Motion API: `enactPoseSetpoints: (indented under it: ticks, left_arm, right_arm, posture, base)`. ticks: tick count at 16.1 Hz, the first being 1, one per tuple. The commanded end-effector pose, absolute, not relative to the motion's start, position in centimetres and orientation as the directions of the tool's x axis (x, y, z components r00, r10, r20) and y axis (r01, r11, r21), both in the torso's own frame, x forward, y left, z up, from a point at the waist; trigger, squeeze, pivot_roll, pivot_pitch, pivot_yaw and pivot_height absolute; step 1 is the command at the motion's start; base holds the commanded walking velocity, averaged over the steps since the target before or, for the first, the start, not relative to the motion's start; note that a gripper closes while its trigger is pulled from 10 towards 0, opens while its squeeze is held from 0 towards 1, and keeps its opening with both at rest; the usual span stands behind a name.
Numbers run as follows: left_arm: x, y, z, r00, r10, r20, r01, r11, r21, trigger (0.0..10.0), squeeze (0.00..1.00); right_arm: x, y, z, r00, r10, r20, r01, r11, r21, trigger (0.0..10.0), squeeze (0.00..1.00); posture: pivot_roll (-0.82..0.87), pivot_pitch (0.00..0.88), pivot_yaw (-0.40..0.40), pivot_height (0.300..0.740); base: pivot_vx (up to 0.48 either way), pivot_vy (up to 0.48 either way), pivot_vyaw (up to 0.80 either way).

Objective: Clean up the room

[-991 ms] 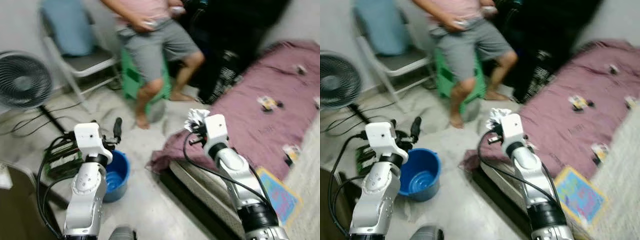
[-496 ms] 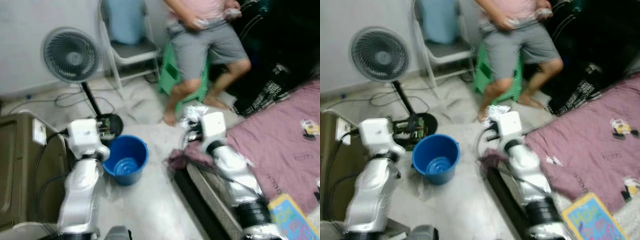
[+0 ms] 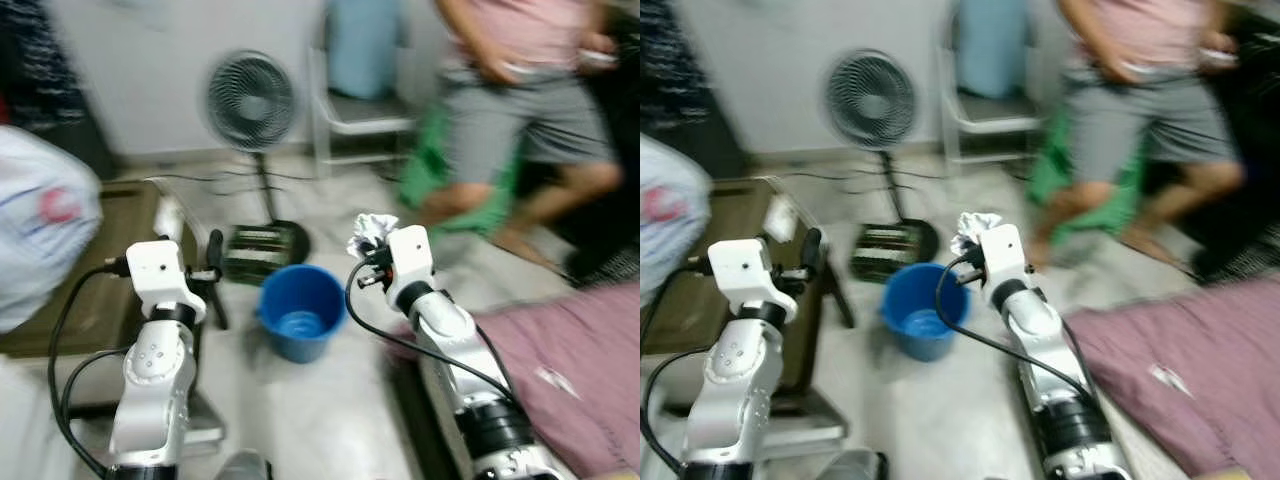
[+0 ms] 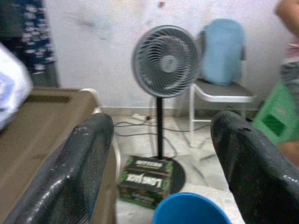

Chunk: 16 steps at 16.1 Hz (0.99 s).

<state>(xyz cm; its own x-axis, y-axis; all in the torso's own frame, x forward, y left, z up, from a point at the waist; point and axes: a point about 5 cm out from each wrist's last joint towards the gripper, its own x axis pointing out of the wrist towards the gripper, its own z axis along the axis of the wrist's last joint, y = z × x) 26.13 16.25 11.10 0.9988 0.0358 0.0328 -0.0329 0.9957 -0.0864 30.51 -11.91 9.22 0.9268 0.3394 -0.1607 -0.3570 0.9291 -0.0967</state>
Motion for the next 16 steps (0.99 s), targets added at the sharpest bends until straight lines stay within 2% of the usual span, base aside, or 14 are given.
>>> enactPoseSetpoints:
  ticks: [1,4,15,16]
  left_arm:
    - [26.25,15.72,11.35,0.999,0.013,0.041,-0.009,0.996,-0.088,10.0,0.00]
    - [26.26,15.34,11.58,0.998,-0.018,0.059,0.025,0.994,-0.107,10.0,0.00]
    - [26.14,15.33,11.65,0.997,-0.029,0.067,0.036,0.993,-0.109,10.0,0.00]
    - [26.15,15.37,11.65,0.997,-0.029,0.067,0.037,0.994,-0.107,10.0,0.00]
  right_arm:
    - [30.61,-12.42,9.45,0.934,0.324,-0.151,-0.339,0.936,-0.090,10.0,0.00]
    - [30.67,-12.59,9.47,0.937,0.316,-0.150,-0.330,0.940,-0.080,10.0,0.00]
    - [30.67,-12.46,9.42,0.933,0.327,-0.152,-0.342,0.936,-0.087,10.0,0.00]
    - [30.67,-12.40,9.42,0.932,0.329,-0.152,-0.344,0.935,-0.086,10.0,0.00]
  posture:
    - [-0.02,0.000,-0.040,0.740]
    - [-0.03,0.000,-0.042,0.740]
    - [-0.02,0.000,-0.043,0.740]
    - [-0.02,0.000,-0.042,0.740]
  base:
    - [0.000,0.000,0.80]
    - [0.095,0.000,0.20]
    - [0.362,0.000,0.00]
    - [0.379,0.000,0.61]
